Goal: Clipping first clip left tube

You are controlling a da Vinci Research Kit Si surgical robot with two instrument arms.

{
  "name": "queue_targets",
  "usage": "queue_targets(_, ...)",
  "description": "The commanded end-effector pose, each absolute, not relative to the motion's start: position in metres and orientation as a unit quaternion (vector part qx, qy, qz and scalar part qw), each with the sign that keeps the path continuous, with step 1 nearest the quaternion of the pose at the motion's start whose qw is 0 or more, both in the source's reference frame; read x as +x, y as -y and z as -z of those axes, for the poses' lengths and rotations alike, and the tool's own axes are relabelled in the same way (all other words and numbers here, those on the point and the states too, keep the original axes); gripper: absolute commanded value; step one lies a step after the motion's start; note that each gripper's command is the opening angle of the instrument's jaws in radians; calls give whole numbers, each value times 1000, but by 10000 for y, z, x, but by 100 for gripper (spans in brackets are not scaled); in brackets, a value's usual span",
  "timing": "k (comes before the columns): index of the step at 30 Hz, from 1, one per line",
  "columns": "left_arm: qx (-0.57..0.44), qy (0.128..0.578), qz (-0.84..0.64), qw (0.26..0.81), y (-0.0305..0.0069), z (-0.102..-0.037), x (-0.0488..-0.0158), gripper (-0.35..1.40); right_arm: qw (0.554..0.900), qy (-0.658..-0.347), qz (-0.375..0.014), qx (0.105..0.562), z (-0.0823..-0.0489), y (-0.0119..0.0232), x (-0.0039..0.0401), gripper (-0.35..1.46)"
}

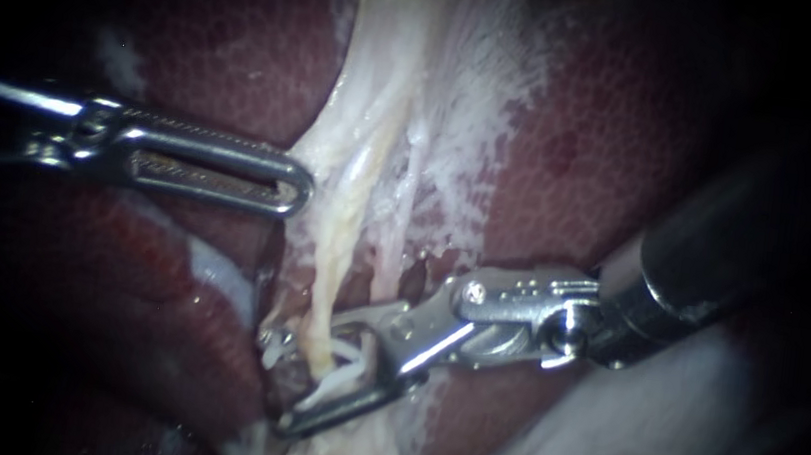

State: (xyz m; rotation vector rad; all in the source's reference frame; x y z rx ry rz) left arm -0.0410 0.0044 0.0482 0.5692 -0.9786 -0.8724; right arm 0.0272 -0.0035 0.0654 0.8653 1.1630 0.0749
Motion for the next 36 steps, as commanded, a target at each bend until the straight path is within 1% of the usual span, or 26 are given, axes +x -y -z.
queue_targets(1, 261, 449, 400, 755, -44, -482, -410, -33, 748, -530, -36, 398, -653, 37, 272, 51)
queue_targets(7, 260, 449, 400, 756, -44, -483, -411, -33, 747, -520, -51, 411, -651, 51, 275, 52)
queue_targets(13, 260, 449, 400, 756, -43, -483, -411, -33, 747, -514, -51, 419, -657, 65, 276, 51)
queue_targets(21, 260, 449, 400, 756, -43, -483, -411, -33, 746, -513, -50, 421, -667, 62, 272, 50)
queue_targets(31, 260, 449, 400, 756, -43, -483, -411, -33, 746, -513, -50, 421, -667, 61, 273, 49)
queue_targets(36, 260, 449, 400, 756, -43, -483, -410, -33, 746, -513, -50, 422, -665, 59, 270, 46)
